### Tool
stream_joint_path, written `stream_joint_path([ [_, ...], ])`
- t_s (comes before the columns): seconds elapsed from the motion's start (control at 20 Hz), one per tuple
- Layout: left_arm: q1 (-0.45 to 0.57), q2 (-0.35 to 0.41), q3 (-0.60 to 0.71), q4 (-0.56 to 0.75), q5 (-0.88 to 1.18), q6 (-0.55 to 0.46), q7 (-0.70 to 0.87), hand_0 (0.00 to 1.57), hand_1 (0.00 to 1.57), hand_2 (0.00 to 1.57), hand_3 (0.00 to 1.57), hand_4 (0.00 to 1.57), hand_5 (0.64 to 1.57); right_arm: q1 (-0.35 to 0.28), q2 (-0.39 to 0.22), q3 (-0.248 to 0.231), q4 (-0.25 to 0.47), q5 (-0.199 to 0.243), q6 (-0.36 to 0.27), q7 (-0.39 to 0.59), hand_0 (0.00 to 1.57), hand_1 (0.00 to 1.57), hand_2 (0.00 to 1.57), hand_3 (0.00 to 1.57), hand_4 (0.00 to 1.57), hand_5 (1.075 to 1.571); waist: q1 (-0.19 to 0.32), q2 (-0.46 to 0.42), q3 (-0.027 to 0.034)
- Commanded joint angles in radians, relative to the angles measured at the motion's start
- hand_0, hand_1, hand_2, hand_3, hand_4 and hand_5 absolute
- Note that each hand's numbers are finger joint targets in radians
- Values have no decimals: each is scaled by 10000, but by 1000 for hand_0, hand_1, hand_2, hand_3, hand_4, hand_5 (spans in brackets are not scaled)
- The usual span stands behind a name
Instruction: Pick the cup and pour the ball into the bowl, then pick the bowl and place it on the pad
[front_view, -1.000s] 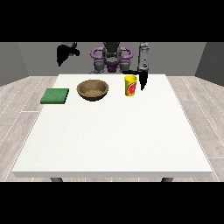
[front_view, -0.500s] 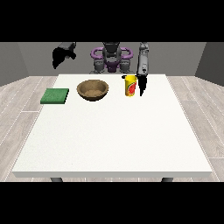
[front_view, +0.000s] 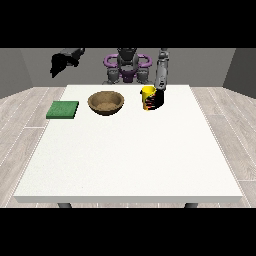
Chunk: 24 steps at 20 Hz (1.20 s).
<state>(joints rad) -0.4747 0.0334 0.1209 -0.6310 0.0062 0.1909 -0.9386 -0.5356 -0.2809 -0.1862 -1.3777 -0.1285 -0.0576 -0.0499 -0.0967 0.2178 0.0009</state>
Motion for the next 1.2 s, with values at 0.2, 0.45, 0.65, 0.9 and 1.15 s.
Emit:
stream_joint_path([
  [0.2, -316, -83, -38, 859, -325, 361, -414, 1335, 1335, 1571, 1571, 1287, 1198, 101, -497, -415, 264, -124, 240, 246, 0, 0, 403, 646, 579, 1570, 167, -302, -13],
  [0.45, -158, -326, -1572, -312, -95, 1262, 1233, 1348, 1348, 1571, 1571, 1325, 1159, 638, -752, -910, 2066, -202, 690, -640, 0, 0, 396, 674, 584, 1570, 726, -1600, -4],
  [0.65, -1600, -329, -1521, -503, -1048, 1901, 2949, 1346, 1346, 1571, 1571, 1307, 1154, 615, -652, -919, 2148, -278, 596, -394, 0, 0, 411, 658, 553, 1570, 697, -1897, 0],
  [0.9, -2651, 378, -1098, -206, -1589, 2580, 3167, 1345, 1345, 1571, 1571, 1318, 1209, 243, -986, -1097, 1888, -662, 1164, -678, 0, 0, 367, 676, 548, 1570, -42, -895, -8],
  [1.15, -3408, 998, -1389, 57, -2371, 2881, 4034, 1356, 1356, 1571, 1571, 1316, 1212, -157, -1559, -1399, 2139, -860, 1528, -705, 0, 0, 330, 664, 539, 1569, -169, -579, -6],
])
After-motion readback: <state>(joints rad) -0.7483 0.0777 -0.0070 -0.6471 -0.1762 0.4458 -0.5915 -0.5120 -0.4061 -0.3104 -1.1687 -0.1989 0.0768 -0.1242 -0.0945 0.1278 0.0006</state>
